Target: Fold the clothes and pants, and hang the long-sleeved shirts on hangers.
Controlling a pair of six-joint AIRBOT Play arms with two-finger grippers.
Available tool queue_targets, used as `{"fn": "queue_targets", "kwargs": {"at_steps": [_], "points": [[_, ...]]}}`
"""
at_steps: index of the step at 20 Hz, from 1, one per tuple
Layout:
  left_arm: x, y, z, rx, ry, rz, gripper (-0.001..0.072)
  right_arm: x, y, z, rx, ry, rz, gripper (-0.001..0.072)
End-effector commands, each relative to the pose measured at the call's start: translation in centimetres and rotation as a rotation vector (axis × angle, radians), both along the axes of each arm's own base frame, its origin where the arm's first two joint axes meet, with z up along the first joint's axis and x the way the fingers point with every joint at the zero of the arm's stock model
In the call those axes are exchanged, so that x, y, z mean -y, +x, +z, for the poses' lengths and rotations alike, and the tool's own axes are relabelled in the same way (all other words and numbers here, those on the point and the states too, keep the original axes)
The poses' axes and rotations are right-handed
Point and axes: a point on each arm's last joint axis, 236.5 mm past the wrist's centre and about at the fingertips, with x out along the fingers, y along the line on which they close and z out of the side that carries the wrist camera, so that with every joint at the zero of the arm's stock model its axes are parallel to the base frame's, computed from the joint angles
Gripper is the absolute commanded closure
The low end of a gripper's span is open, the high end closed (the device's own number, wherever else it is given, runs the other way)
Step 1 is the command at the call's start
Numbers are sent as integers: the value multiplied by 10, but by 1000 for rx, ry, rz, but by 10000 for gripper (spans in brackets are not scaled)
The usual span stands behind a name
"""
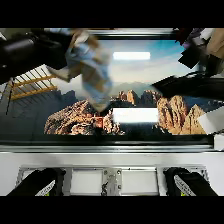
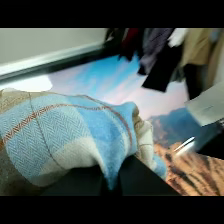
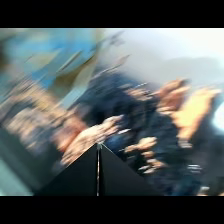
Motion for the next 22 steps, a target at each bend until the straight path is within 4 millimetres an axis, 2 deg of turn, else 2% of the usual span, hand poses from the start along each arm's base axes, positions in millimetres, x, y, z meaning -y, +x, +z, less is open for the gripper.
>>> {"fn": "queue_targets", "kwargs": {"at_steps": [1,2,3,4,6,7,8,9,10,11,12,14,16,19,22], "points": [[36,-51,47,150,-45,-127,695,88,14,42,125,-15,-323,690],[39,-41,27,106,-2,-103,695,102,10,48,140,-19,-364,691],[37,-23,-2,31,36,-57,695,112,8,52,151,-23,-393,690],[32,-4,-40,-62,87,-3,695,120,6,55,160,-25,-416,690],[10,37,-143,-291,227,102,695,126,5,55,159,-29,-434,690],[-6,51,-195,-407,290,148,691,128,5,52,151,-36,-437,690],[-27,63,-248,-536,327,211,410,129,6,48,141,-43,-437,689],[-49,72,-288,-645,335,281,48,129,7,43,123,-43,-432,678],[-74,77,-321,-757,320,357,21,128,8,36,97,-45,-423,608],[-92,80,-339,-836,281,397,22,126,8,26,60,-47,-409,341],[-104,80,-350,-908,209,423,22,125,9,15,15,-48,-393,116],[-118,75,-357,-1001,73,426,22,123,11,-12,-75,-46,-370,101],[-130,58,-370,-1045,46,423,22,122,16,-47,-165,-36,-362,101],[-144,21,-410,-1142,81,451,22,114,14,-126,-375,-16,-332,102],[-148,-14,-452,-1287,84,464,22,93,0,-199,-585,-7,-272,102]]}}
